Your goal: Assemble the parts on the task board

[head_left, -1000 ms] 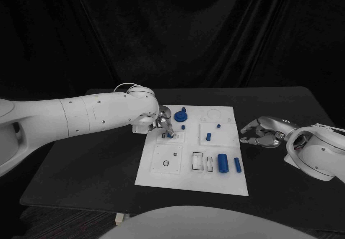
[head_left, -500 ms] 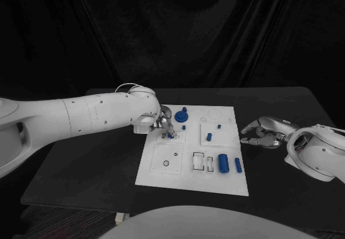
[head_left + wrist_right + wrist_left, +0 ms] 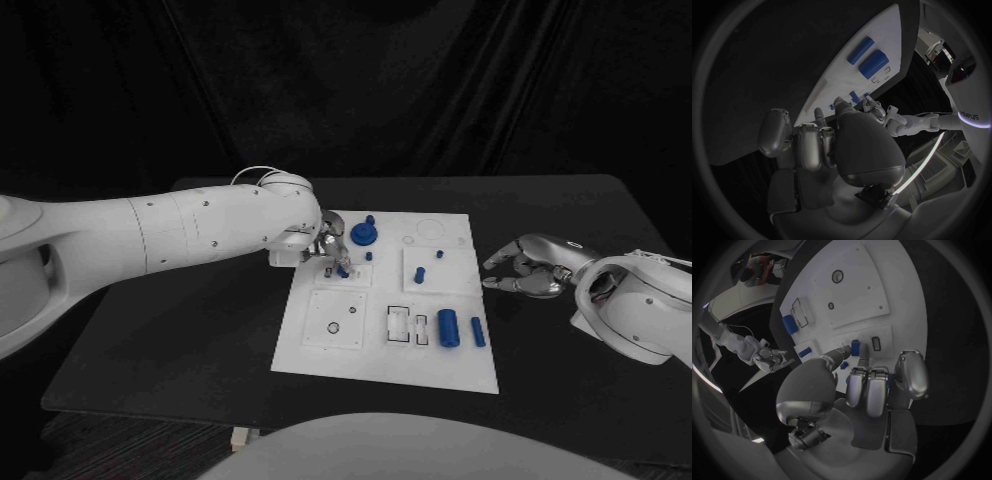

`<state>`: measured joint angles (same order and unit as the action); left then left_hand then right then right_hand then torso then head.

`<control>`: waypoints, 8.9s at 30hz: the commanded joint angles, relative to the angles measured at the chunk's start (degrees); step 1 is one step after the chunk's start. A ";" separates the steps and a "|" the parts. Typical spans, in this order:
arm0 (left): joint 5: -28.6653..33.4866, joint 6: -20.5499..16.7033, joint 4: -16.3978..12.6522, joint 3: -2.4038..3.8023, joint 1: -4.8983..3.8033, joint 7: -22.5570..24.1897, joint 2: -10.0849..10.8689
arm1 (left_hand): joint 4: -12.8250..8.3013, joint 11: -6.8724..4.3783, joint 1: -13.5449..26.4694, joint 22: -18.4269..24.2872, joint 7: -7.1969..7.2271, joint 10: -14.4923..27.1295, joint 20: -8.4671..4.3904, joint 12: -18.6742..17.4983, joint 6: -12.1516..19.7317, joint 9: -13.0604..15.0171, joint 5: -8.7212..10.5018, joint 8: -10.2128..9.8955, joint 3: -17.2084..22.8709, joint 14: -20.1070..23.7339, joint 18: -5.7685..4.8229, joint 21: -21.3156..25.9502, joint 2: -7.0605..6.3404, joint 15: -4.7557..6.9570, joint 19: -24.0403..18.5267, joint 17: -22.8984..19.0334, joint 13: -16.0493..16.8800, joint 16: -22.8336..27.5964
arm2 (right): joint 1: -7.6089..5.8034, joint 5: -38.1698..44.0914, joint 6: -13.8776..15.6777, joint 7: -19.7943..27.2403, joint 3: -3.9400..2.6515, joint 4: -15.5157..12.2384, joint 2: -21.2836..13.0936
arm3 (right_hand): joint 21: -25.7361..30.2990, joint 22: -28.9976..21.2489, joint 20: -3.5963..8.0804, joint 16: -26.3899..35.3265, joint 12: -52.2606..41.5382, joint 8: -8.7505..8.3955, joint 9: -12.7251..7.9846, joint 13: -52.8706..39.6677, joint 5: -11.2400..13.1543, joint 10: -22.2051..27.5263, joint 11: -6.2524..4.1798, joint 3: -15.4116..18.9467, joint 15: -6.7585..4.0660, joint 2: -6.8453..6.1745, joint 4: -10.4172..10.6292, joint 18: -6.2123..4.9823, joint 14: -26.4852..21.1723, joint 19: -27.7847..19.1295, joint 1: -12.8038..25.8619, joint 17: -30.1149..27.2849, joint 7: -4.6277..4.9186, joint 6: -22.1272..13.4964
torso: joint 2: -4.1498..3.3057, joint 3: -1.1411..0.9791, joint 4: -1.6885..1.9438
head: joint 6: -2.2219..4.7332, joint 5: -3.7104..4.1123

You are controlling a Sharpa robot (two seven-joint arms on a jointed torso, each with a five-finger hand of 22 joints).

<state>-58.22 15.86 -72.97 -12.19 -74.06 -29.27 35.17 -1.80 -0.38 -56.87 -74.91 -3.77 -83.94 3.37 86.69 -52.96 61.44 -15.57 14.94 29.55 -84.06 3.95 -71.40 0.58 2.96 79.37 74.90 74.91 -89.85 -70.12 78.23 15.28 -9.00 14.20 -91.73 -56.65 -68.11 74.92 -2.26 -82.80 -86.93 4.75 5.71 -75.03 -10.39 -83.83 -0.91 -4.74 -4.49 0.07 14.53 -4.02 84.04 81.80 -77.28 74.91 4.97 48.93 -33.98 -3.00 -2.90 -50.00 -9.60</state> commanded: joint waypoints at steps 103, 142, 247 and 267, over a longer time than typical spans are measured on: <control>-5.58 -19.85 -12.29 -0.13 1.10 1.42 8.40 | 11.56 0.75 -0.80 -8.88 -0.51 -2.20 0.62 -1.18 1.14 1.22 7.53 -0.02 -23.22 -5.43 0.71 1.81 1.18 -0.59 -0.19 14.49 11.45 0.40 | 0.71 0.05 -0.72 -0.54 -0.04 -0.01 -0.80 | 1.11 8.88 -0.17 0.68 0.56 -0.42 -0.38 -11.27 -1.97 -3.16 0.47 -0.19 0.50 -0.02 -0.75 -0.58 3.75 -0.58 -1.21 5.94 0.15 0.44 | 0.04 -0.02 0.18 | 0.00 -0.20; -6.78 -17.79 -12.15 -0.15 3.30 -0.11 7.65 | 11.46 0.16 -2.56 -8.76 0.18 -2.02 0.28 -1.41 -0.72 1.25 5.22 1.19 -23.75 -5.22 0.81 2.39 1.66 -0.13 -0.28 14.23 11.23 0.64 | 0.76 0.04 -0.92 -0.51 -0.04 -0.18 -0.95 | 1.17 8.88 -0.19 0.74 0.64 -0.45 -0.44 -11.19 -2.09 -3.09 0.47 -0.08 0.51 -0.10 -0.61 -0.58 3.73 -0.57 -1.01 5.87 0.13 0.48 | 0.00 -0.08 0.03 | 0.00 -0.39; 1.10 -1.03 -2.77 -0.10 0.49 -1.11 2.11 | 1.09 -0.70 -7.30 -8.79 1.07 -1.63 -0.49 -2.04 -1.12 -0.62 -4.57 1.01 -4.30 -4.85 0.81 3.20 -1.55 0.61 -0.20 13.78 10.75 1.06 | 1.09 -0.31 -0.98 -0.57 -0.04 0.02 -0.60 | 2.69 8.49 -0.20 1.86 1.28 -0.49 -0.55 -10.53 -2.28 -2.56 0.45 -0.26 0.51 0.02 -0.77 -0.87 3.39 -1.10 -1.34 4.61 0.12 0.60 | -0.01 -0.06 -0.01 | 0.00 0.25; 1.10 -2.16 -1.37 -0.10 0.49 -1.76 0.66 | 1.98 -0.48 -5.77 -8.86 0.81 -1.78 -0.40 -1.89 -1.00 -0.33 -2.89 1.28 -4.08 -4.92 0.75 2.95 -1.06 0.46 -0.07 13.86 10.85 0.99 | 1.10 -0.62 -0.98 -0.50 -0.04 0.24 -0.35 | 2.93 8.43 -0.20 1.96 1.32 -0.49 -0.58 -10.50 -2.31 -2.53 0.46 -0.32 0.51 0.04 -0.82 -0.91 3.35 -1.19 -1.44 4.51 0.13 0.62 | -0.01 -0.05 -0.04 | 0.00 0.30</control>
<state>-57.32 13.55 -74.48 -12.18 -73.65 -30.32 36.04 0.23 -0.72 -63.02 -74.90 -3.14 -84.00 3.16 84.70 -54.28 61.13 -18.68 16.07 25.18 -83.85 3.95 -68.30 -0.41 3.17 79.38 74.91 74.91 -88.95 -69.17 77.68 14.58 -8.98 14.19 -91.52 -57.02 -65.38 74.93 -2.46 -81.19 -85.88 4.54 5.20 -75.05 -12.38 -84.03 -0.71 -4.99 -4.49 0.05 13.98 -4.02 84.04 81.17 -78.34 74.91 5.22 49.22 -33.98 -3.05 -2.92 -50.01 -9.27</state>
